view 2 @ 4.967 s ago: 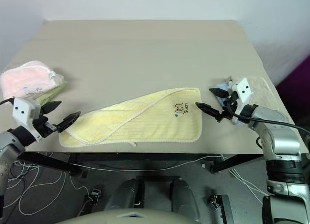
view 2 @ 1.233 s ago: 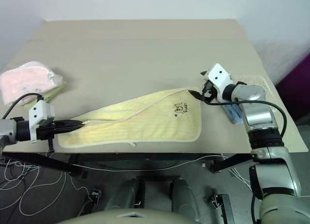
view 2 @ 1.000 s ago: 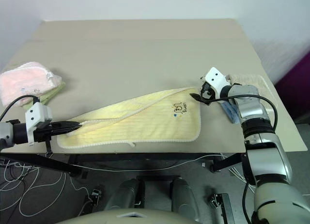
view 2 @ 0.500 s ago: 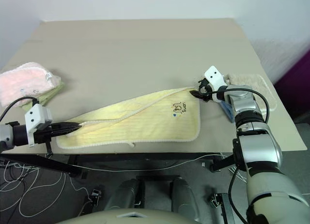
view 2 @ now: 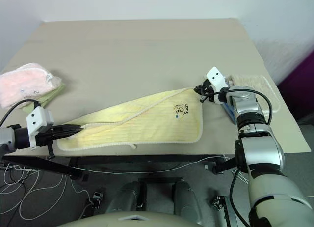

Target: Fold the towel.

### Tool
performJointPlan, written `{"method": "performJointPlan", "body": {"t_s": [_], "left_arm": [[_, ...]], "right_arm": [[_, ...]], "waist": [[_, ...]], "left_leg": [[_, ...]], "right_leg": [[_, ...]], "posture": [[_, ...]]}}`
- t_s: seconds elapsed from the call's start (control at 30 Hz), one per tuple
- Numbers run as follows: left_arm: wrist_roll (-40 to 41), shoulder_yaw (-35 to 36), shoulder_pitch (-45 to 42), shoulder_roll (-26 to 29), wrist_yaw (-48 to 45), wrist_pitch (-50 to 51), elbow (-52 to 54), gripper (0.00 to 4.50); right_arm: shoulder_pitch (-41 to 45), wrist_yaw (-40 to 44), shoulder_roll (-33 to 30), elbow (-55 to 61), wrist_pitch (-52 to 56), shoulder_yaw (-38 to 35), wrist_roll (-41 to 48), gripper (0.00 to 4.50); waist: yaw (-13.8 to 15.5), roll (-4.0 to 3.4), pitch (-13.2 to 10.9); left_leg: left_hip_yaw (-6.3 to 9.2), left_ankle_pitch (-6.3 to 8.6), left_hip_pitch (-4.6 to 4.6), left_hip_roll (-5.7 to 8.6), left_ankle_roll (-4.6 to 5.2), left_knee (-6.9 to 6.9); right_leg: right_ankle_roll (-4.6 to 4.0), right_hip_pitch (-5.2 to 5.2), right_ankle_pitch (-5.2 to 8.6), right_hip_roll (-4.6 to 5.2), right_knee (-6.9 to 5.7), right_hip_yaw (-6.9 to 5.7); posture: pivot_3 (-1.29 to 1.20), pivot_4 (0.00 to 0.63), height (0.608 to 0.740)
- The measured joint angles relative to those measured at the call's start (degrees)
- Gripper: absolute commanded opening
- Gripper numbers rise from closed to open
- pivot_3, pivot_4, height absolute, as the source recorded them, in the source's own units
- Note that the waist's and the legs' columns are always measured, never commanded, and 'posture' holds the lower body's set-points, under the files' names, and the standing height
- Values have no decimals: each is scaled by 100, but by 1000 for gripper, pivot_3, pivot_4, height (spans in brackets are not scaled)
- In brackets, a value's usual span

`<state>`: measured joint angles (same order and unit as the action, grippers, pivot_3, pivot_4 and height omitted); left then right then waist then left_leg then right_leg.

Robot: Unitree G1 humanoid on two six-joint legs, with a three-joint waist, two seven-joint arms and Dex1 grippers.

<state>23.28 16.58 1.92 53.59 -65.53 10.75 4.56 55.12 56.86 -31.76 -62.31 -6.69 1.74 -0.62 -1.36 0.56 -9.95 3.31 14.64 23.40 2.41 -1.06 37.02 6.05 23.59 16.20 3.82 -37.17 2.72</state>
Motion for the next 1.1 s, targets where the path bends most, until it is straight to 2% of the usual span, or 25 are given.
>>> {"method": "performJointPlan", "body": {"t_s": [0.17,0.37,0.5,0.63,0.73,0.8,0.9,1.03,1.1], "left_arm": [[-107,179,-1035,-190,707,-160,-765,0],[-474,87,-3102,-326,1415,-616,-2341,0],[-708,-92,-4379,-441,1616,-989,-3433,0],[-823,-171,-5103,-410,1606,-1339,-4057,0],[-782,-165,-5035,-241,1395,-1407,-4038,0],[-619,-67,-4553,-105,1106,-1353,-3669,0],[-196,205,-3313,-13,558,-1067,-2849,0],[350,732,-1368,93,-103,-446,-1658,0],[508,957,-713,201,-259,-20,-1248,0]], "right_arm": [[193,153,-372,494,-118,-69,94,35],[1078,39,-773,478,-314,-118,66,35],[1597,-95,-915,216,-523,-115,-35,35],[1741,110,-1096,195,-633,-216,72,35],[1686,450,-1235,452,-591,-360,311,35],[1435,749,-1372,987,-408,-518,587,35],[516,1226,-1637,2053,158,-735,1080,35],[-1321,1644,-1841,3642,1200,-899,1694,35],[-2063,1783,-1920,4341,1662,-945,1976,35]], "waist": [[47,-7,-5],[29,-8,-6],[19,-6,-8],[6,-6,-8],[-27,-9,-9],[-75,-9,-9],[-104,-8,-8],[-110,-9,-9],[-102,-11,-10]], "left_leg": [[2,0,1,7,0,7],[1,-1,3,9,-2,6],[-3,-2,10,9,-2,6],[-8,-2,16,9,-2,4],[-14,-2,26,7,-1,3],[-14,-2,31,3,-1,1],[-12,-1,45,2,0,7],[-13,-1,71,-4,1,12],[-13,-2,78,-4,0,18]], "right_leg": [[1,-1,-1,-3,-3,-5],[2,4,-1,-7,-4,-6],[3,9,-1,-9,-4,-5],[3,16,-1,-10,-5,-1],[3,33,-1,-12,-17,6],[3,38,-1,-11,-29,8],[3,46,-1,-5,-27,9],[2,82,-1,0,-42,15],[2,91,0,0,-41,15]], "posture": [[0,150,740],[0,150,740],[0,150,740],[0,150,740],[0,150,740],[0,150,740],[0,150,740],[0,150,740],[0,150,740]]}}
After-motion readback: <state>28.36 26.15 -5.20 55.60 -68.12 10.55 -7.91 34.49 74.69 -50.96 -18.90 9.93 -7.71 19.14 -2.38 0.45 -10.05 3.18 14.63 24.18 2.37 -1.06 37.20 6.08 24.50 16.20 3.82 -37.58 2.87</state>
